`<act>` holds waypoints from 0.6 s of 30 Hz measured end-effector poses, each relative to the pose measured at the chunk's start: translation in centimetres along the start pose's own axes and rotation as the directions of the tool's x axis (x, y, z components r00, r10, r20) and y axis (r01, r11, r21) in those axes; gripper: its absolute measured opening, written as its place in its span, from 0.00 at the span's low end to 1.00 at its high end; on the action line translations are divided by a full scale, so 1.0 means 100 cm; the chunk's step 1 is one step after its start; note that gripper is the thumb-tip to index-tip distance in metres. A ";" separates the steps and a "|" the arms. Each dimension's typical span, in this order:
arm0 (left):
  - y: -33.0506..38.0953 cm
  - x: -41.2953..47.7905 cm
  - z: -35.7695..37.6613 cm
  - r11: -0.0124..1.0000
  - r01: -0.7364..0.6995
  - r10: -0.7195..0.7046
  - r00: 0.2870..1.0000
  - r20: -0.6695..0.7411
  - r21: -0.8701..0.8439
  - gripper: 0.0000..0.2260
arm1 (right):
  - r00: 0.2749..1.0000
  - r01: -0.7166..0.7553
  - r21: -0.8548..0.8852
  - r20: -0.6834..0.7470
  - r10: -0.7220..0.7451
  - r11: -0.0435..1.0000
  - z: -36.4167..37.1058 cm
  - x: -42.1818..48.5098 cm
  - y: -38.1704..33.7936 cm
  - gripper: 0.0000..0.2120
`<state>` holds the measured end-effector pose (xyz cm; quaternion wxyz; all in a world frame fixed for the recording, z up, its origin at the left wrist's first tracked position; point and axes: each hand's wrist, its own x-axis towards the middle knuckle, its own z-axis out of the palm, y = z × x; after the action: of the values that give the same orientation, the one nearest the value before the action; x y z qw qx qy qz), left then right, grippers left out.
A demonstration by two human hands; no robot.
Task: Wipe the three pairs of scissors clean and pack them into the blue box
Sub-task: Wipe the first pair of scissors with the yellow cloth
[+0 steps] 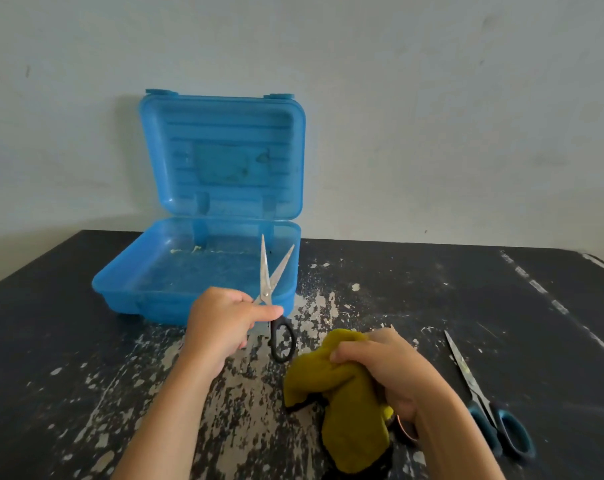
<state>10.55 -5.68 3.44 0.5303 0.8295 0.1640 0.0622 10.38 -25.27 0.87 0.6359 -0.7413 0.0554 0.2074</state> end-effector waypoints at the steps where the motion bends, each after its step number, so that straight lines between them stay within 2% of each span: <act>1: -0.004 -0.004 -0.003 1.000 0.010 -0.010 1.000 0.010 0.016 0.17 | 1.000 0.026 0.008 0.003 -0.026 1.000 0.002 -0.003 0.002 0.10; 5: -0.021 -0.025 -0.006 0.998 0.046 -0.050 0.995 0.089 0.041 0.17 | 0.964 0.261 -0.052 -0.039 -0.263 0.964 0.010 -0.016 0.012 0.03; 9: -0.032 -0.037 -0.002 0.998 0.055 -0.056 0.990 0.129 0.013 0.10 | 0.920 0.380 0.076 -0.131 -0.368 0.922 0.019 -0.022 0.019 0.02; 12: -0.035 -0.037 -0.002 0.999 0.041 -0.041 0.993 0.114 0.002 0.10 | 0.842 0.497 -0.067 -0.203 -0.500 0.865 0.028 -0.022 0.023 0.04; 16: -0.038 -0.039 -0.005 1.000 0.021 -0.022 0.995 0.095 0.011 0.11 | 0.777 0.565 -0.192 -0.203 -0.595 0.803 0.037 -0.022 0.027 0.08; 18: -0.039 -0.042 -0.004 0.999 0.021 -0.024 0.994 0.109 0.031 0.12 | 0.755 0.586 -0.224 -0.198 -0.625 0.779 0.041 -0.025 0.025 0.05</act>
<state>5.71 -5.25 0.44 0.5266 0.8377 0.1448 0.0082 6.32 -22.25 -0.91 0.5986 -0.7848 -0.1204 -0.1059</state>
